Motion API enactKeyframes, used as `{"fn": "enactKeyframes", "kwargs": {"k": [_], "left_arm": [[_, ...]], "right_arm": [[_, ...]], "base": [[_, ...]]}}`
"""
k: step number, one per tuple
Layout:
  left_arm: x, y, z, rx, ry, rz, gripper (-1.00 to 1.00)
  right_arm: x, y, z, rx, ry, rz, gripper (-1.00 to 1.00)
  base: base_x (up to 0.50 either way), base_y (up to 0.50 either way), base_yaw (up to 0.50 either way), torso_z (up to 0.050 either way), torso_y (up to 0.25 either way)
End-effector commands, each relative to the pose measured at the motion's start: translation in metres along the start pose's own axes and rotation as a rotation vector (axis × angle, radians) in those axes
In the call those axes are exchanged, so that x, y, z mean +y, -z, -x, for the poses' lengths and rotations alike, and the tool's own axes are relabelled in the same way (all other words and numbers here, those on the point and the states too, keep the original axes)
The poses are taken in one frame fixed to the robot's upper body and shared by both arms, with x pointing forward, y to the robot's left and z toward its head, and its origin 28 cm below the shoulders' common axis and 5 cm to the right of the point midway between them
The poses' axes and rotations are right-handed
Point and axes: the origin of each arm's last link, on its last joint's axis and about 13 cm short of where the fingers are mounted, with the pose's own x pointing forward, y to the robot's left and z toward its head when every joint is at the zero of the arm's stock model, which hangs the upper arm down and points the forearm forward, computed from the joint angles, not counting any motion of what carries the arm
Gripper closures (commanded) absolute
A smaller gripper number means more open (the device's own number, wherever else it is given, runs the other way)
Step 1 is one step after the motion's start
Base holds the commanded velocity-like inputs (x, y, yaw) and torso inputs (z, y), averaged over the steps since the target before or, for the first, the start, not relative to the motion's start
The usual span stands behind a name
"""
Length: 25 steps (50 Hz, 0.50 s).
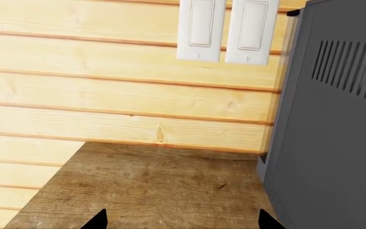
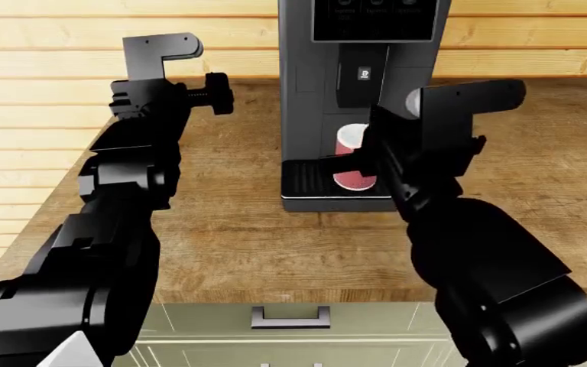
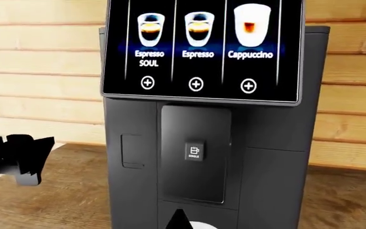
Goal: Pick the mug from the cabinet, place it under the coffee machine dispenser, and press the start button.
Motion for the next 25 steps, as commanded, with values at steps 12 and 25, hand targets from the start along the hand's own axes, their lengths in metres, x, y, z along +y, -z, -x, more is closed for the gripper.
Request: {"fn": "enactKeyframes", "kwargs": {"k": [12,25], "left_arm": [[0.0,0.0,0.0,0.003,-0.003,-0.002,-1.0],[0.0,0.0,0.0,0.002,-0.003,-0.003,-1.0]], "right_arm": [[0.004,-0.024,-0.016,-0.038,0.016,-0.009,1.0],[0.005,-0.021,-0.025,-0.021,0.023,-0.006,1.0]], "base": [[0.0,0.0,0.0,0.0,0.0],[0.0,0.0,0.0,0.0,0.0]]}}
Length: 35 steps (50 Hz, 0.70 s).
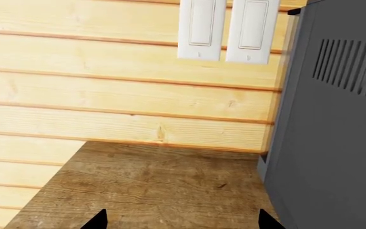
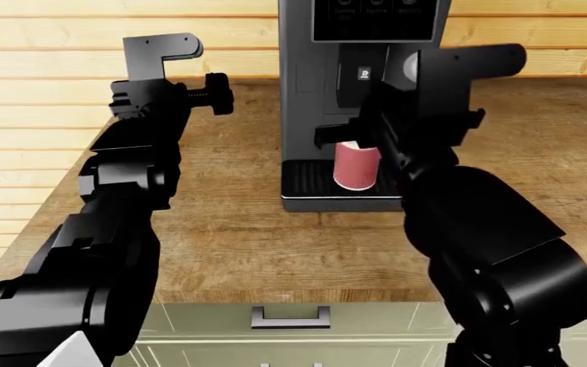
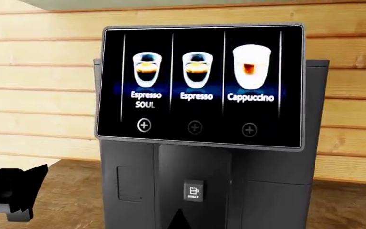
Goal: Pick the mug from the cabinet, place it under the coffee machine dispenser, and press the start button.
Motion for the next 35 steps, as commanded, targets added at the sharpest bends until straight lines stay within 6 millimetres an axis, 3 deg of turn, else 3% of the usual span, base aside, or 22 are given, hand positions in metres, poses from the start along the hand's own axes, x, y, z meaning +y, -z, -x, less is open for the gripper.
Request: {"fn": "enactKeyframes", "kwargs": {"k": [1,35], "left_arm": [[0.0,0.0,0.0,-0.001,0.0,-0.001,-1.0],[0.0,0.0,0.0,-0.002,0.003,-0.003,-1.0]], "right_arm": [[0.002,-0.001,-0.008,0.007,0.004,0.001,1.0],[0.0,0.005,-0.024,0.043,0.027,-0.001,1.0]], "base": [[0.0,0.0,0.0,0.0,0.0],[0.0,0.0,0.0,0.0,0.0]]}}
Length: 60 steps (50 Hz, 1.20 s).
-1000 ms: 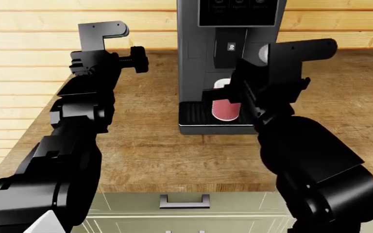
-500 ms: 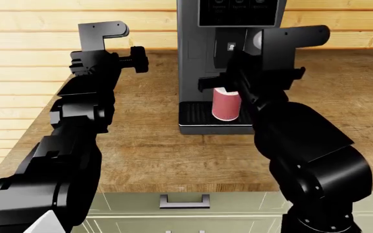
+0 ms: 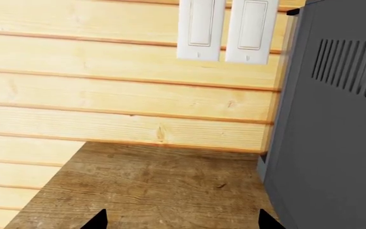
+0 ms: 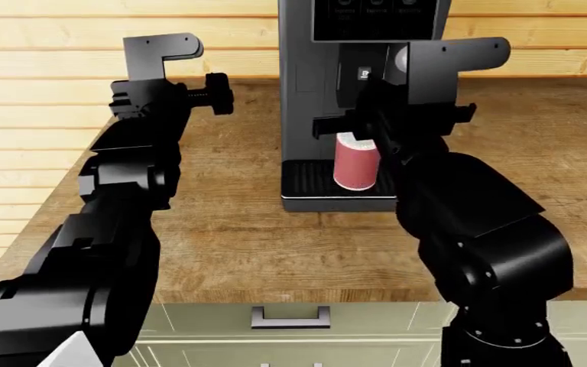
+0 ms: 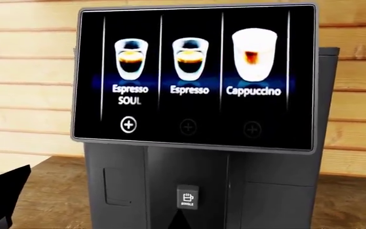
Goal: Pick the mug from the cabinet, place it under the coffee machine dispenser, and press the start button.
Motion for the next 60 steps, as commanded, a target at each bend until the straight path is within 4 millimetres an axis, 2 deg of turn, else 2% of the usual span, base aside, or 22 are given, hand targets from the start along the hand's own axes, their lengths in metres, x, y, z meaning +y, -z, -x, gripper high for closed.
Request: {"fn": "enactKeyframes", "kwargs": {"k": [1,60], "left_arm": [[0.0,0.0,0.0,0.0,0.001,-0.001,-1.0],[-0.001,0.0,0.0,-0.004,0.003,-0.012,-1.0]], "right_arm": [[0.0,0.002,-0.006,0.013,0.004,0.0,1.0],[-0.002,0.007,-0.034,0.073,0.026,0.012,1.0]], "base": [[0.0,0.0,0.0,0.0,0.0],[0.0,0.0,0.0,0.0,0.0]]}}
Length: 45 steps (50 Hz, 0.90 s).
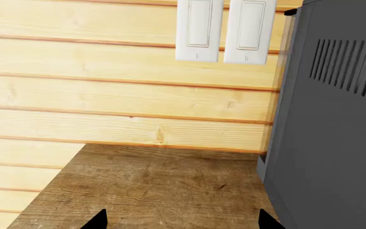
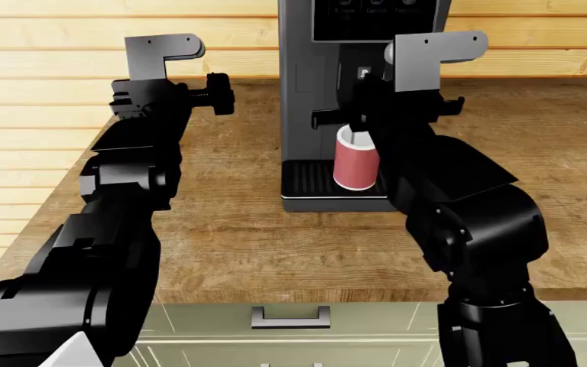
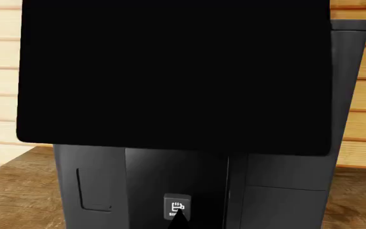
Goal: Pick the mug from the cabinet, place it under the coffee machine dispenser, and press the start button.
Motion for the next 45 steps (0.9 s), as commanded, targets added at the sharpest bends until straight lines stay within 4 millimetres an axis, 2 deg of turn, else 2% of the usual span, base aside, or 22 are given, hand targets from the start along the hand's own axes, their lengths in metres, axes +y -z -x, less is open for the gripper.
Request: {"fn": "enactKeyframes", "kwargs": {"k": [1,23,36,45], "left_arm": [[0.0,0.0,0.0,0.0,0.001,-0.002,-1.0],[0.0,0.0,0.0,-0.001,0.0,-0.001,-1.0],[0.0,0.0,0.0,-0.001,-0.001,0.001,-1.0],[0.0,0.0,0.0,-0.001,-0.002,0.0,-1.0]], "right_arm": [[0.0,0.001,-0.006,0.019,0.0,-0.002,1.0],[0.001,0.0,-0.004,0.018,-0.001,-0.006,1.0],[-0.001,-0.005,0.025,-0.02,-0.022,-0.027,1.0],[-0.004,-0.005,0.038,-0.032,-0.018,-0.031,1.0]], "base": [[0.0,0.0,0.0,0.0,0.0],[0.01,0.0,0.01,0.001,0.0],[0.0,0.0,0.0,0.0,0.0],[0.0,0.0,0.0,0.0,0.0]]}}
